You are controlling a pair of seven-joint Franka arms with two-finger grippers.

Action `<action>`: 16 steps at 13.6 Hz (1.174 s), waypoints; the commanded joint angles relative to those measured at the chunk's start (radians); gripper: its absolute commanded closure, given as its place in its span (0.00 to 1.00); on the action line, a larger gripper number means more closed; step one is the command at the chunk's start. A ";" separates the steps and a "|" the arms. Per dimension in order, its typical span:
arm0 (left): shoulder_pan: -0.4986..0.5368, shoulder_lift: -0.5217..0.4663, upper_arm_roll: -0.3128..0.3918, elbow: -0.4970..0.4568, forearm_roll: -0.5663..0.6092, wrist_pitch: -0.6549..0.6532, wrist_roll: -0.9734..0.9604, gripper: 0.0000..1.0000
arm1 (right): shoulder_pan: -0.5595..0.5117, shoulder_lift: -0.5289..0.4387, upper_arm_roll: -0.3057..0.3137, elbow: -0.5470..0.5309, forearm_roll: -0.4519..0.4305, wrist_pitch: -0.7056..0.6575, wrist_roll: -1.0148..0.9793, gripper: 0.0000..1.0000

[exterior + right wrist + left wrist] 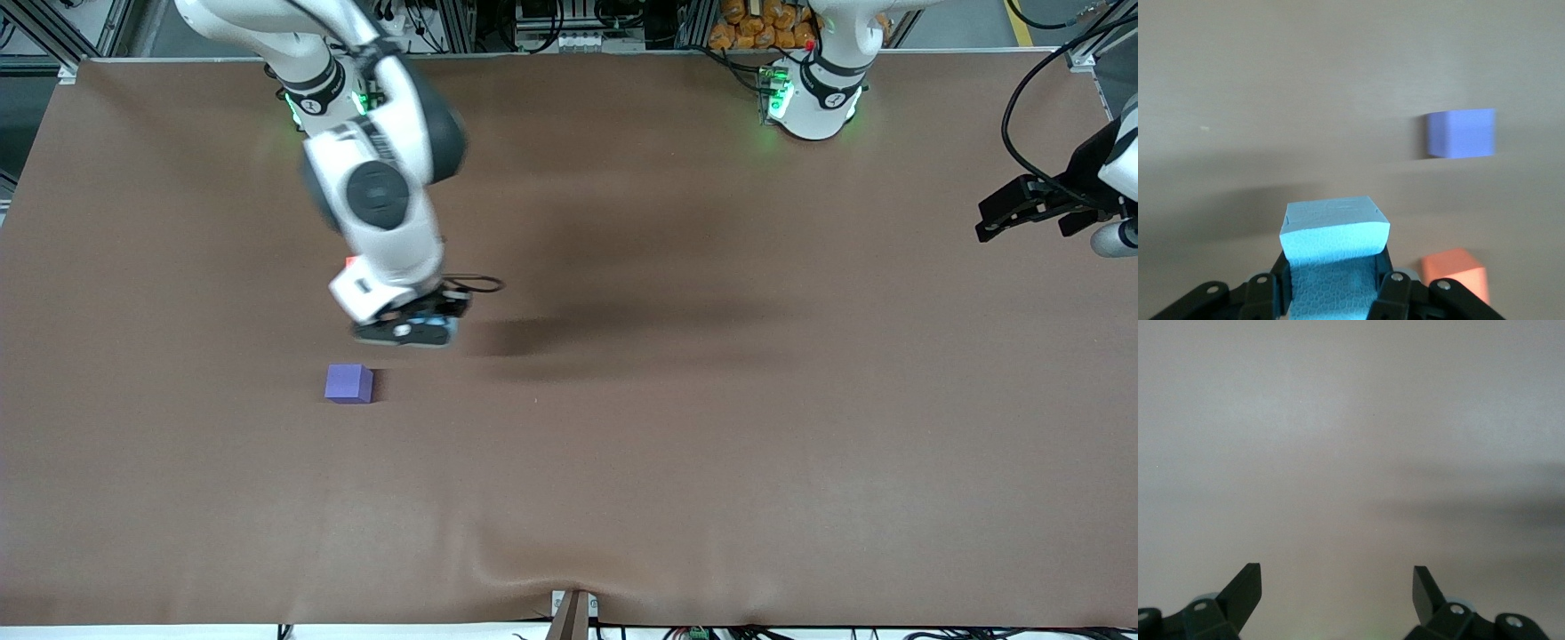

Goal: Place blue block between orange and purple blocks
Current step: 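Lower the blue cube between the orange and purple cubes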

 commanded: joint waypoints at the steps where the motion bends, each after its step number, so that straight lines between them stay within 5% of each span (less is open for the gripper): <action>1: 0.016 -0.012 -0.011 -0.010 -0.008 -0.010 0.006 0.00 | -0.126 -0.086 0.019 -0.087 0.024 -0.060 -0.173 0.88; 6: 0.001 -0.004 -0.014 0.001 -0.007 -0.004 0.006 0.00 | -0.197 -0.097 0.019 -0.174 0.027 -0.070 -0.300 0.91; 12: 0.005 -0.014 -0.034 0.013 -0.002 -0.007 0.002 0.00 | -0.203 -0.126 0.014 -0.447 0.027 0.263 -0.300 0.91; 16: 0.008 0.005 -0.034 0.012 -0.001 -0.004 0.005 0.00 | -0.232 -0.098 0.013 -0.482 0.014 0.371 -0.301 0.91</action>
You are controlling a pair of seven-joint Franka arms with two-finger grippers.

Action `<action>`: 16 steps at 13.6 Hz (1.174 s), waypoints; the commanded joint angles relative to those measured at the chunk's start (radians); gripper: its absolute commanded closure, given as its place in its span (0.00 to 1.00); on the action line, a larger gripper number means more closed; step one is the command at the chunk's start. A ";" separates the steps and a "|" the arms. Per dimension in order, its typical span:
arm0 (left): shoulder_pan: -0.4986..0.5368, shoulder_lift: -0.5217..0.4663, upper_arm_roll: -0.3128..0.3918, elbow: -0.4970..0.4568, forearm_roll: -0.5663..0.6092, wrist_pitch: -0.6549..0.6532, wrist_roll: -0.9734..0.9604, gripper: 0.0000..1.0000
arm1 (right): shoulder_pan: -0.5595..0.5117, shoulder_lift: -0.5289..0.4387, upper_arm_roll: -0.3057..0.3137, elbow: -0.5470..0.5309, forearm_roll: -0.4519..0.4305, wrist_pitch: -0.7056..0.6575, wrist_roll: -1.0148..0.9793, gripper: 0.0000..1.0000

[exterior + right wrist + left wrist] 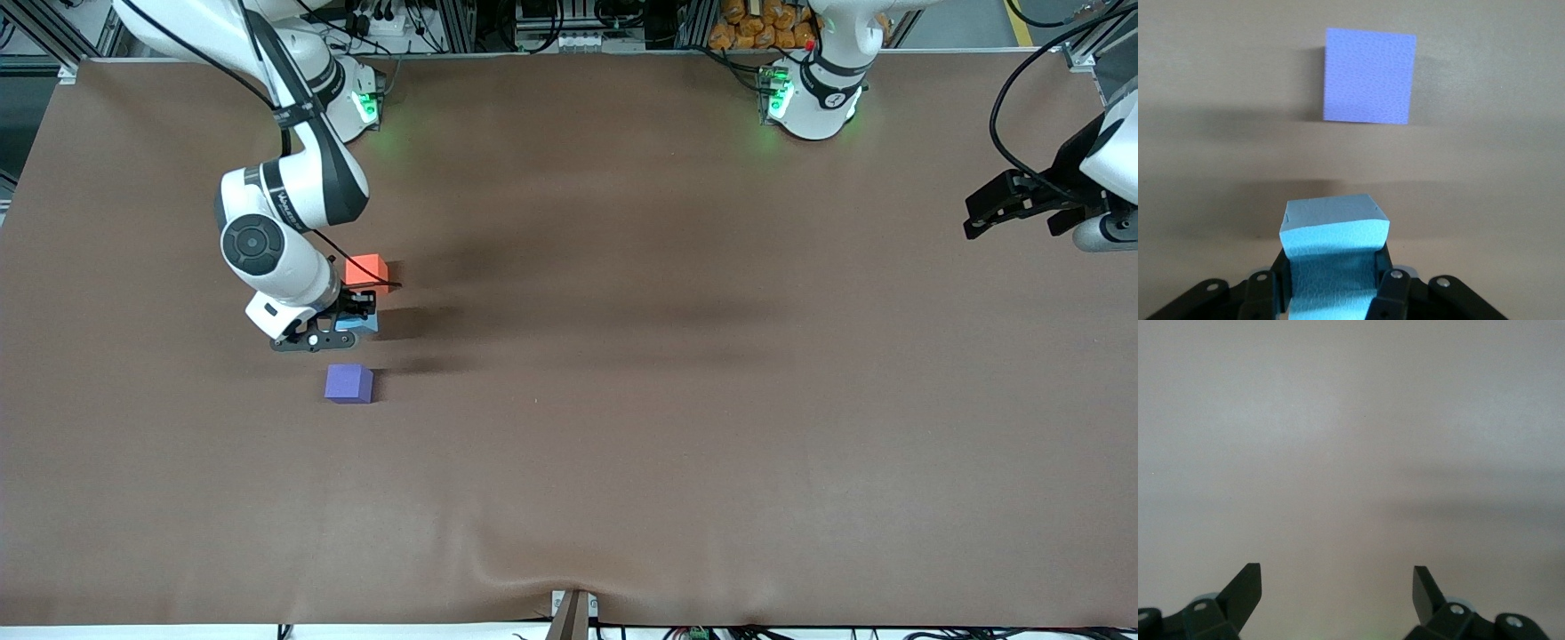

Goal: Place blue block between orange and purple blocks
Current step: 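Lower the blue cube between the orange and purple cubes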

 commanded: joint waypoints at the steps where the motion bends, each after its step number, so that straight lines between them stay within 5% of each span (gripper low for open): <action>1: 0.007 0.010 -0.005 0.007 -0.004 -0.004 0.002 0.00 | -0.031 -0.016 0.009 -0.035 -0.004 0.053 -0.011 0.91; 12: 0.007 -0.002 -0.007 0.007 -0.010 -0.012 -0.003 0.00 | -0.036 0.092 0.005 -0.036 -0.005 0.166 -0.003 0.88; 13: 0.009 0.000 -0.007 0.008 -0.010 -0.012 -0.004 0.00 | -0.036 0.095 0.002 -0.036 -0.007 0.166 -0.003 0.77; 16: 0.012 0.000 -0.005 0.007 -0.010 -0.015 -0.007 0.00 | -0.036 0.090 0.000 -0.035 -0.011 0.162 -0.003 0.00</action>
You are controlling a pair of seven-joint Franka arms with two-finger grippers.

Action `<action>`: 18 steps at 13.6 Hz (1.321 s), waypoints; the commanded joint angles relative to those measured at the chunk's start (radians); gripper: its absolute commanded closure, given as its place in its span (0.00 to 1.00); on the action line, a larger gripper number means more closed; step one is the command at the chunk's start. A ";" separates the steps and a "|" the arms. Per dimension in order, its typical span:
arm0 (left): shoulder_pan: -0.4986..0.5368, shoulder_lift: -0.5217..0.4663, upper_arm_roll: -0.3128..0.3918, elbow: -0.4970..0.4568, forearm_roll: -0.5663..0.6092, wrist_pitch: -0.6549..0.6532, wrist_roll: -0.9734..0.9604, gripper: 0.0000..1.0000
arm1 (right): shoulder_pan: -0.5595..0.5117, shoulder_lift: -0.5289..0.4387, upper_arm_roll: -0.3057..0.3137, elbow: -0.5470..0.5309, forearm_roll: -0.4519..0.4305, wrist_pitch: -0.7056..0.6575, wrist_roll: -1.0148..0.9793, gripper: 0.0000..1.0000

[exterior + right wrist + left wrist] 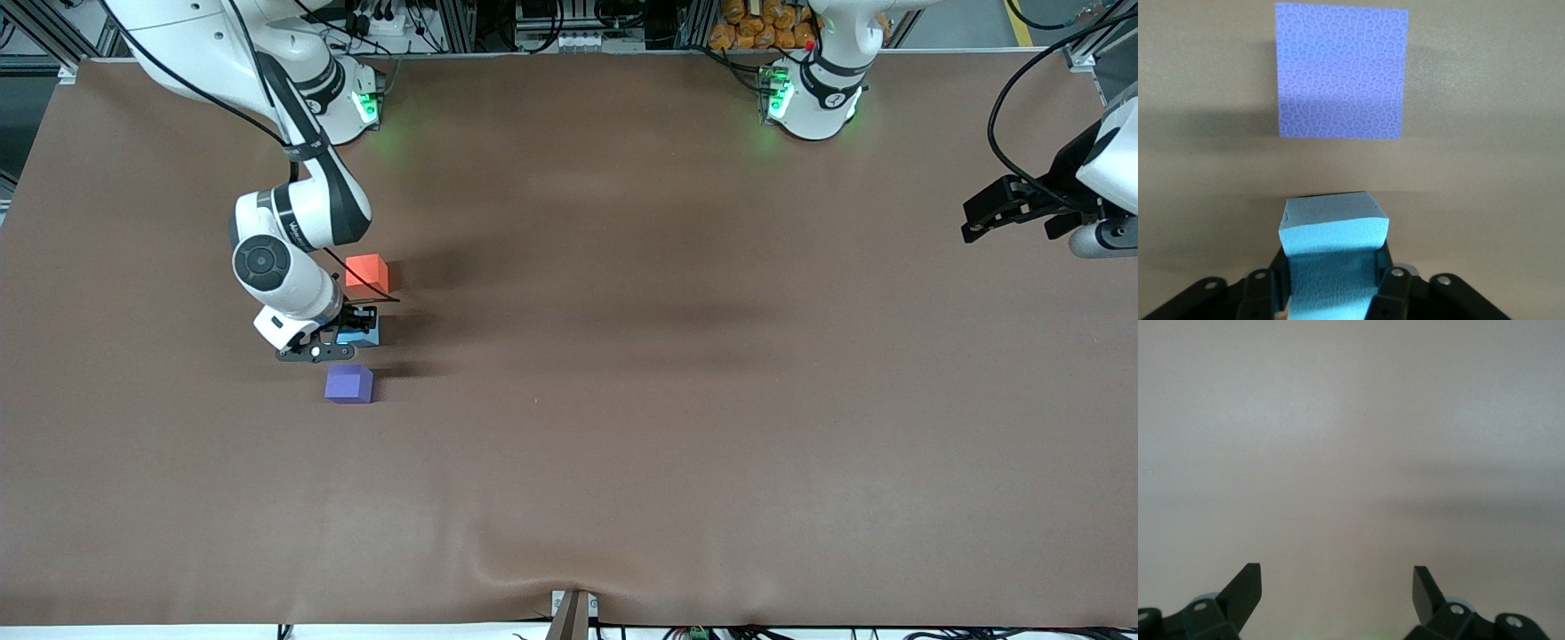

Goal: Place blue block between orange and purple blocks
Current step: 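Lower the blue cube between the orange and purple cubes, then open the right gripper to release the blue cube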

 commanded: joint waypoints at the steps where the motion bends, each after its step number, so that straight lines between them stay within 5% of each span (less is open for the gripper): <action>1: 0.011 -0.011 -0.003 0.008 -0.010 -0.023 -0.005 0.00 | -0.019 -0.018 0.010 -0.009 -0.011 0.011 -0.004 0.00; 5: 0.011 -0.011 0.000 0.009 -0.008 -0.046 -0.008 0.00 | -0.019 -0.080 0.012 0.037 -0.011 -0.088 -0.011 0.00; 13: 0.012 -0.022 0.000 0.037 -0.010 -0.048 -0.007 0.00 | -0.101 -0.189 -0.008 0.345 0.005 -0.484 -0.152 0.00; 18: 0.012 -0.034 0.000 0.043 -0.007 -0.049 -0.001 0.00 | -0.247 -0.307 0.005 0.365 0.032 -0.538 -0.370 0.00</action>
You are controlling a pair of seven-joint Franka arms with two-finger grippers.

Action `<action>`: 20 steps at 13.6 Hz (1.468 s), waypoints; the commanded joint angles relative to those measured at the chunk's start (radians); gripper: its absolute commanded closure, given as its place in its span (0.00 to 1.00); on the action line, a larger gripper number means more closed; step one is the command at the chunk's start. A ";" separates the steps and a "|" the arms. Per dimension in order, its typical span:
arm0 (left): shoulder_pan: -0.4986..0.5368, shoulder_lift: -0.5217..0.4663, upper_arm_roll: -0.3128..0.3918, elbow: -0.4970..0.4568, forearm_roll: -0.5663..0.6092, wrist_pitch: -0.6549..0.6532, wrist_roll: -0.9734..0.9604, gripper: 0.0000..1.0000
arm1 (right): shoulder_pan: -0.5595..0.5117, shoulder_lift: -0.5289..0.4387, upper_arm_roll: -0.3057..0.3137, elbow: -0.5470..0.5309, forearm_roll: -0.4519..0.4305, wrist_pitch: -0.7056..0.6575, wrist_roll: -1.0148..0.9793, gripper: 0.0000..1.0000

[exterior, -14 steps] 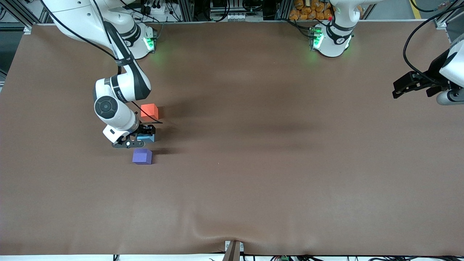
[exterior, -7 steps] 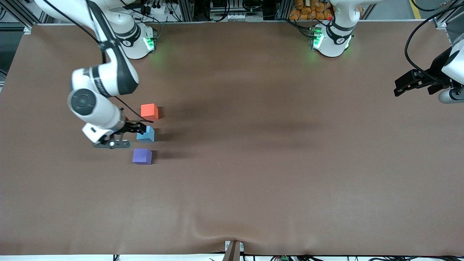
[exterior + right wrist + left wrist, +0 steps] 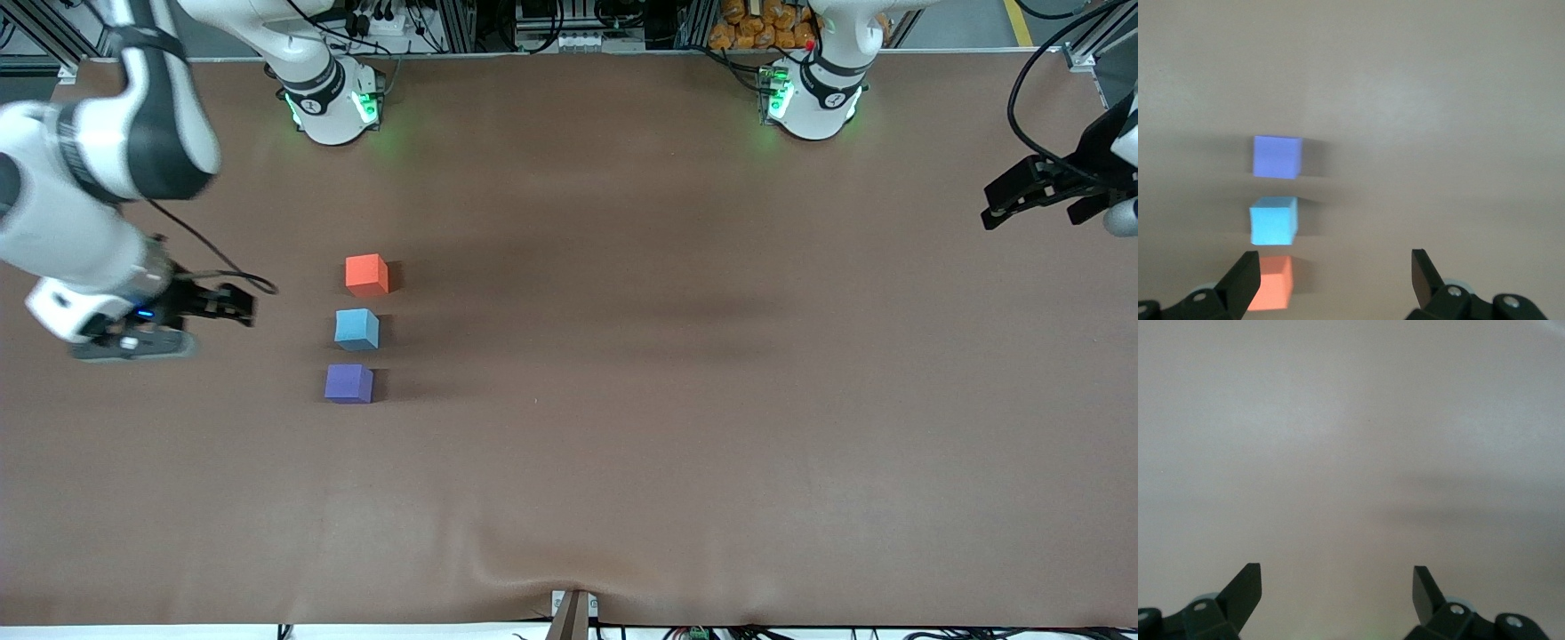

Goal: Place blue block between orange and purple blocks

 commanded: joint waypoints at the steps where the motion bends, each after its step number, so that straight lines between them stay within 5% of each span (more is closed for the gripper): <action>1: 0.004 -0.015 -0.009 -0.002 -0.007 -0.028 0.000 0.00 | -0.056 -0.090 0.021 -0.008 0.030 -0.055 -0.063 0.00; 8: 0.004 -0.033 -0.054 -0.022 -0.007 -0.052 -0.006 0.00 | -0.055 -0.118 0.057 0.286 0.031 -0.477 0.025 0.00; 10: 0.004 -0.038 -0.056 -0.025 -0.007 -0.054 0.000 0.00 | -0.058 -0.124 0.069 0.312 0.033 -0.512 0.089 0.00; 13: 0.004 -0.061 -0.071 -0.048 -0.008 -0.054 -0.002 0.00 | -0.099 -0.130 0.063 0.311 0.158 -0.517 0.093 0.00; 20: 0.000 -0.118 -0.085 -0.127 -0.011 -0.023 -0.006 0.00 | -0.090 -0.124 0.060 0.297 0.102 -0.502 0.089 0.00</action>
